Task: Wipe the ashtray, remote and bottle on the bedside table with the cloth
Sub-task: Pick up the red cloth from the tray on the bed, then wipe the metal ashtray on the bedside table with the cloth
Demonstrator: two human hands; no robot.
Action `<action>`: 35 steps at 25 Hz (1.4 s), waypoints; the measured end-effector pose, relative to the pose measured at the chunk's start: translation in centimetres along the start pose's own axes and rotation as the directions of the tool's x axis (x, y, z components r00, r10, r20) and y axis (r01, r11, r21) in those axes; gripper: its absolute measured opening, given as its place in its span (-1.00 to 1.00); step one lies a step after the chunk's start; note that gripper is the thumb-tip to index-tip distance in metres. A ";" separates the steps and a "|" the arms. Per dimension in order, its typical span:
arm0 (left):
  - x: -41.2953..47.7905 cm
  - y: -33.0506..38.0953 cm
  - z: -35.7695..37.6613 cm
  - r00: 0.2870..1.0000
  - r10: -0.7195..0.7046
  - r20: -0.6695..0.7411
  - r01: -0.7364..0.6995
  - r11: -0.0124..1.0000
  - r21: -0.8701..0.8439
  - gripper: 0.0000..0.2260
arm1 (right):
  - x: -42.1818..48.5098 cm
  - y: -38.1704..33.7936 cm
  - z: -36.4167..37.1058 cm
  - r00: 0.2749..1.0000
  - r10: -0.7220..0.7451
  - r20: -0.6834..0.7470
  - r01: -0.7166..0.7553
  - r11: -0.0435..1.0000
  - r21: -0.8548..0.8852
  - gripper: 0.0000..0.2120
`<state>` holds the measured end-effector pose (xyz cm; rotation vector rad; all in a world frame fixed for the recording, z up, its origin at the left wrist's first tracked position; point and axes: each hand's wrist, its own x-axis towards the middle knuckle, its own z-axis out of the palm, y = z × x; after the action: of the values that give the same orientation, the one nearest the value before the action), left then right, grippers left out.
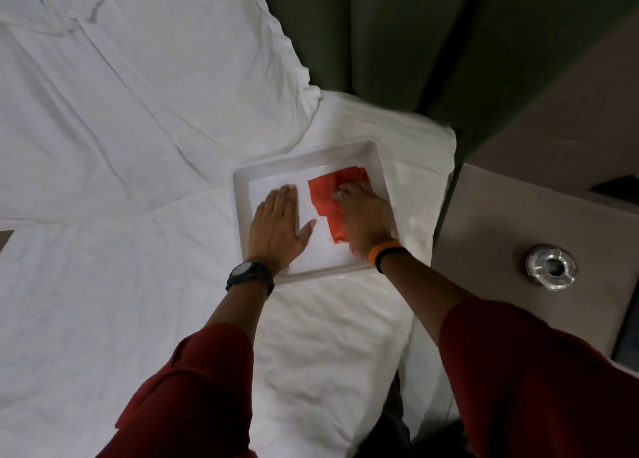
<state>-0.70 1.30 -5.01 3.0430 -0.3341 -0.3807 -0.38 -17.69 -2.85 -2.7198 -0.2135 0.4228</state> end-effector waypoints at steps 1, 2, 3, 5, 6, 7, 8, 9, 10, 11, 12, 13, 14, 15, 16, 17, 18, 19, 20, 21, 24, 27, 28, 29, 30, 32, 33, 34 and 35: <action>0.1 0.5 -0.7 1.000 -0.003 -0.020 0.003 1.000 -0.001 -0.30 | -0.1 -0.1 -1.0 0.999 0.015 -0.047 -0.012 0.997 0.075 -0.46; 0.0 1.3 -1.6 0.999 0.002 -0.047 -0.002 1.000 -0.001 -0.30 | -0.5 -0.1 -2.1 0.991 0.051 -0.120 -0.031 0.986 0.164 -0.55; 0.0 2.2 -2.5 0.996 0.013 -0.084 -0.014 1.000 -0.003 -0.30 | -1.3 0.2 -3.3 0.975 0.097 -0.200 -0.047 0.969 0.241 -0.62; 0.1 4.8 -4.1 0.982 0.050 -0.183 -0.055 0.998 -0.018 -0.29 | -4.1 1.7 -6.0 0.917 0.160 -0.366 -0.032 0.942 0.333 -0.68; 0.1 6.4 -4.7 0.974 0.073 -0.215 -0.080 0.996 -0.026 -0.28 | -6.0 3.1 -7.2 0.887 0.182 -0.424 -0.008 0.925 0.380 -0.69; 0.4 8.6 -5.2 0.964 0.108 -0.241 -0.119 0.992 -0.029 -0.28 | -8.2 5.3 -8.2 0.865 0.222 -0.450 0.002 0.895 0.445 -0.69; 0.6 10.8 -5.4 0.952 0.152 -0.267 -0.165 0.986 -0.027 -0.27 | -10.6 7.8 -8.9 0.850 0.278 -0.447 -0.004 0.853 0.523 -0.69; 0.8 13.3 -5.3 0.939 0.196 -0.281 -0.209 0.978 -0.016 -0.26 | -13.2 10.4 -9.3 0.843 0.351 -0.408 -0.032 0.790 0.613 -0.69; 0.9 16.2 -4.9 0.926 0.245 -0.287 -0.257 0.966 -0.005 -0.25 | -15.8 13.3 -9.2 0.835 0.438 -0.332 -0.085 0.700 0.709 -0.69; 0.9 19.1 -4.2 0.911 0.296 -0.289 -0.308 0.951 0.004 -0.23 | -18.2 15.9 -8.9 0.822 0.522 -0.227 -0.137 0.568 0.812 -0.71; 0.9 22.5 -3.1 0.894 0.349 -0.280 -0.362 0.932 0.005 -0.22 | -20.8 18.8 -8.1 0.790 0.603 -0.109 -0.177 0.395 0.901 -0.74; 0.6 25.5 -1.7 0.883 0.394 -0.256 -0.409 0.913 -0.006 -0.22 | -23.2 21.4 -7.1 0.751 0.660 -0.009 -0.178 0.215 0.960 -0.78; 0.1 28.3 -0.1 0.874 0.433 -0.220 -0.448 0.894 -0.020 -0.21 | -25.4 23.5 -6.1 0.704 0.707 0.065 -0.169 0.079 0.983 -0.75; -0.3 31.0 1.8 0.864 0.470 -0.181 -0.483 0.875 -0.034 -0.21 | -27.5 25.6 -5.1 0.654 0.747 0.118 -0.168 -0.009 0.986 -0.70; -0.7 33.2 3.8 0.852 0.505 -0.136 -0.514 0.857 -0.038 -0.22 | -29.2 27.6 -3.9 0.608 0.778 0.157 -0.185 -0.053 0.981 -0.69; -0.9 35.6 6.1 0.834 0.546 -0.084 -0.550 0.834 -0.036 -0.25 | -30.8 29.8 -2.5 0.563 0.807 0.176 -0.198 -0.075 0.977 -0.71; -1.1 37.4 8.1 0.809 0.587 -0.030 -0.588 0.809 -0.020 -0.29 | -31.8 31.6 -1.0 0.528 0.830 0.179 -0.209 -0.078 0.975 -0.75; -1.1 38.7 10.0 0.780 0.625 0.024 -0.625 0.781 -0.007 -0.33 | -32.4 33.2 0.6 0.499 0.849 0.171 -0.200 -0.078 0.977 -0.81; -0.7 40.0 11.7 0.753 0.652 0.089 -0.655 0.756 0.002 -0.35 | -32.6 34.8 1.9 0.477 0.865 0.157 -0.180 -0.079 0.980 -0.90; -0.1 41.1 13.3 0.739 0.659 0.141 -0.662 0.749 -0.033 -0.35 | -32.4 35.9 3.0 0.465 0.876 0.126 -0.151 -0.062 0.987 -0.93; 2.7 44.0 16.8 0.733 0.652 0.196 -0.621 0.758 -0.198 -0.24 | -29.8 38.8 5.3 0.425 0.897 -0.122 -0.145 0.201 0.969 -0.81; 5.7 46.0 19.1 0.716 0.673 0.187 -0.595 0.728 -0.341 -0.22 | -25.7 40.9 6.9 0.547 0.774 -0.319 -0.219 0.500 0.838 -0.71; 6.6 46.5 19.6 0.702 0.682 0.206 -0.568 0.710 -0.417 -0.22 | -24.5 41.5 7.9 0.610 0.727 -0.315 -0.301 0.581 0.756 -0.66; 7.5 46.7 20.0 0.677 0.700 0.227 -0.549 0.686 -0.478 -0.21 | -23.5 41.9 9.0 0.677 0.685 -0.269 -0.404 0.651 0.643 -0.58; 8.2 46.9 20.4 0.655 0.714 0.246 -0.545 0.673 -0.500 -0.19 | -22.7 42.1 9.9 0.720 0.665 -0.197 -0.491 0.689 0.533 -0.47; 9.0 46.7 20.9 0.644 0.718 0.265 -0.567 0.681 -0.464 -0.13 | -21.9 42.7 11.2 0.760 0.637 -0.130 -0.542 0.731 0.414 -0.33; 9.3 46.6 21.1 0.646 0.718 0.260 -0.574 0.681 -0.455 -0.12 | -21.9 42.9 11.6 0.762 0.631 -0.146 -0.536 0.740 0.406 -0.33; 9.3 46.3 21.3 0.652 0.717 0.247 -0.574 0.679 -0.458 -0.11 | -22.2 42.7 11.9 0.760 0.626 -0.175 -0.519 0.747 0.415 -0.35; 9.3 46.1 21.5 0.659 0.715 0.233 -0.574 0.679 -0.458 -0.11 | -23.0 42.2 12.3 0.755 0.624 -0.204 -0.505 0.751 0.425 -0.37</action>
<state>-6.76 -46.34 -24.25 2.2469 -1.2062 -0.8773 -22.16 -56.84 -24.10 -2.3925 0.7532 0.1222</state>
